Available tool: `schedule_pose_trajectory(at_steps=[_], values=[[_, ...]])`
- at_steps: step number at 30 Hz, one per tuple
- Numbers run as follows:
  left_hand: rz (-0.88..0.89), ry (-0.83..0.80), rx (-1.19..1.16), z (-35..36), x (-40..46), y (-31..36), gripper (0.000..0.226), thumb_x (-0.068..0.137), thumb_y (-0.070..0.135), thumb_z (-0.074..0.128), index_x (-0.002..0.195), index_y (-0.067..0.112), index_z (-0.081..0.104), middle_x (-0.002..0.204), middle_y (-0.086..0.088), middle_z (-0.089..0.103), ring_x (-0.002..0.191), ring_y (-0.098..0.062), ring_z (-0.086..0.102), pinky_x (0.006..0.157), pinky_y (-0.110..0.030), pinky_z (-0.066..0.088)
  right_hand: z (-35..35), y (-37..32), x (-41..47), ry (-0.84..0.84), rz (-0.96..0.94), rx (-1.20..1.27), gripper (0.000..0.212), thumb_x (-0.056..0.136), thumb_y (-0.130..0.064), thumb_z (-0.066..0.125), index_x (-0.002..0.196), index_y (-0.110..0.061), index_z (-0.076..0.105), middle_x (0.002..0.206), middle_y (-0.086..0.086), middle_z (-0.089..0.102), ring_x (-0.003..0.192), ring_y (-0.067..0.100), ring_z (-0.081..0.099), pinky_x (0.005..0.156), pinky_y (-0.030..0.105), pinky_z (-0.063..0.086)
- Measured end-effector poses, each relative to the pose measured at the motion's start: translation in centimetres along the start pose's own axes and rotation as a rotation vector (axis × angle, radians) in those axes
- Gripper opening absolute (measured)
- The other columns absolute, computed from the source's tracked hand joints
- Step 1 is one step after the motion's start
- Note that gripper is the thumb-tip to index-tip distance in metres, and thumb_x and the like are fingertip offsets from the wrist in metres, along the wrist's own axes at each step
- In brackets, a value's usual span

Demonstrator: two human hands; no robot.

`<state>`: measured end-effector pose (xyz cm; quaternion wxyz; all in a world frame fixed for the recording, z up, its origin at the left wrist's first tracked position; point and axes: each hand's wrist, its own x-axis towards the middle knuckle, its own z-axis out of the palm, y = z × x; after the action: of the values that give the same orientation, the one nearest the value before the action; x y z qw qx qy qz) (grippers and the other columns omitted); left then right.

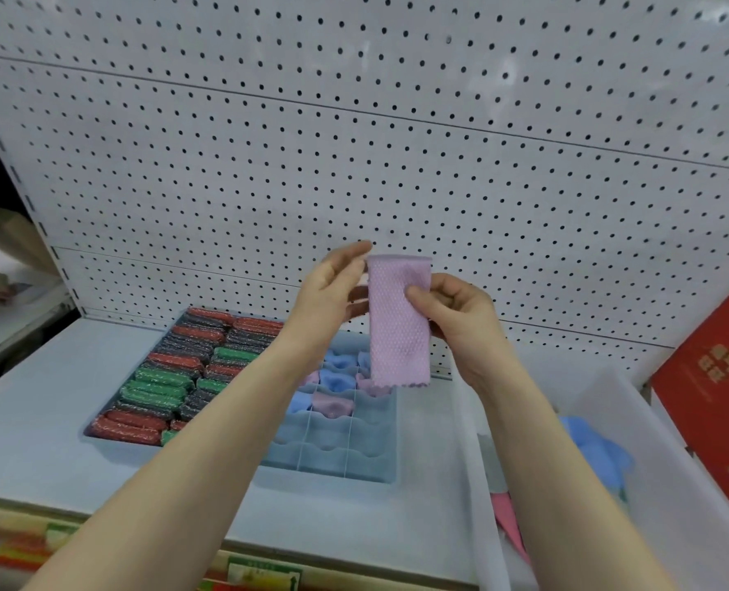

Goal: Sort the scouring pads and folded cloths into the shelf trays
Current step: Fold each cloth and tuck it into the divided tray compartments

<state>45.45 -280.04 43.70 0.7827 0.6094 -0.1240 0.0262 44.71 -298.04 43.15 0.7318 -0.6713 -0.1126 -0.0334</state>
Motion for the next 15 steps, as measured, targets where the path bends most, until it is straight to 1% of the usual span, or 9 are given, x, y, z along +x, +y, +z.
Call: schedule_pose_trajectory(at_steps=[2,5,6,8,10,11,12,13,15], values=[[-0.148,-0.082,0.063,-0.3,-0.4,-0.6,0.022,0.097,0.024,0.058,0.117,0.017,0.063,0.108,-0.005,0.072,0.094,-0.018,0.072,0.078,-0.028,0.057,0.4,-0.5,0.3,0.079,-0.021,0.030,0.005,0.091,-0.009,0.067,0.094,-0.010,0.070,0.078,0.002,0.074,0.070,0.014,0.068,0.063,0.025,0.056],[-0.198,-0.052,0.149,-0.3,-1.0,-1.6,0.021,0.086,0.011,0.072,0.107,0.012,0.068,0.095,-0.008,0.074,0.083,-0.016,0.073,0.067,-0.023,0.057,0.8,-0.9,0.5,0.123,-0.004,-0.019,0.009,0.096,-0.012,0.061,0.101,-0.014,0.068,0.077,0.000,0.074,0.069,0.015,0.069,0.064,0.028,0.056],[-0.201,-0.010,0.134,-0.3,-1.1,-1.6,0.019,0.086,0.009,0.072,0.104,0.010,0.069,0.090,-0.005,0.075,0.077,-0.013,0.073,0.061,-0.021,0.055,0.8,-1.0,0.4,0.104,-0.004,-0.053,0.016,0.098,-0.011,0.056,0.108,-0.018,0.067,0.083,0.000,0.075,0.072,0.016,0.070,0.067,0.029,0.056],[-0.230,0.069,0.094,-0.5,-0.9,-1.3,0.019,0.086,0.009,0.071,0.105,0.007,0.068,0.083,-0.001,0.074,0.068,-0.010,0.070,0.053,-0.019,0.051,0.4,-0.9,-0.1,-0.013,-0.050,-0.137,0.043,0.097,-0.001,0.050,0.126,-0.031,0.059,0.105,-0.003,0.073,0.084,0.019,0.071,0.074,0.028,0.057],[-0.284,0.123,0.000,-0.8,-0.5,-0.9,0.026,0.086,0.007,0.071,0.111,0.004,0.065,0.085,-0.005,0.073,0.066,-0.012,0.069,0.053,-0.019,0.052,-0.1,-0.4,-0.8,-0.156,-0.141,-0.297,0.066,0.090,0.006,0.055,0.136,-0.042,0.049,0.132,-0.010,0.056,0.097,0.017,0.068,0.081,0.026,0.056],[-0.308,0.143,-0.051,-0.9,-0.3,-0.8,0.031,0.085,0.005,0.070,0.116,0.002,0.062,0.087,-0.009,0.072,0.065,-0.013,0.069,0.054,-0.019,0.053,-0.2,-0.2,-1.1,-0.208,-0.177,-0.381,0.072,0.087,0.006,0.061,0.138,-0.043,0.048,0.143,-0.012,0.044,0.100,0.014,0.066,0.084,0.026,0.055],[-0.332,0.155,-0.109,-0.8,-0.3,-0.4,0.036,0.085,0.003,0.069,0.119,0.001,0.058,0.087,-0.012,0.071,0.062,-0.013,0.069,0.053,-0.018,0.053,-0.1,-0.1,-1.3,-0.234,-0.204,-0.448,0.074,0.084,0.007,0.067,0.138,-0.041,0.050,0.148,-0.012,0.035,0.101,0.011,0.064,0.085,0.023,0.054],[-0.343,0.165,-0.149,-0.8,-0.3,-0.3,0.038,0.086,0.001,0.068,0.121,0.003,0.055,0.086,-0.014,0.069,0.059,-0.012,0.069,0.051,-0.018,0.052,0.0,0.1,-1.3,-0.225,-0.229,-0.490,0.071,0.081,0.008,0.071,0.134,-0.036,0.055,0.149,-0.011,0.031,0.100,0.009,0.064,0.085,0.020,0.053],[-0.350,0.174,-0.179,-0.9,-0.2,-0.3,0.038,0.087,0.000,0.067,0.121,0.011,0.052,0.082,-0.015,0.068,0.054,-0.012,0.067,0.048,-0.018,0.051,0.6,0.2,-1.2,-0.119,-0.293,-0.534,0.054,0.080,0.011,0.070,0.117,-0.028,0.069,0.142,-0.007,0.039,0.095,0.007,0.065,0.083,0.017,0.053]])
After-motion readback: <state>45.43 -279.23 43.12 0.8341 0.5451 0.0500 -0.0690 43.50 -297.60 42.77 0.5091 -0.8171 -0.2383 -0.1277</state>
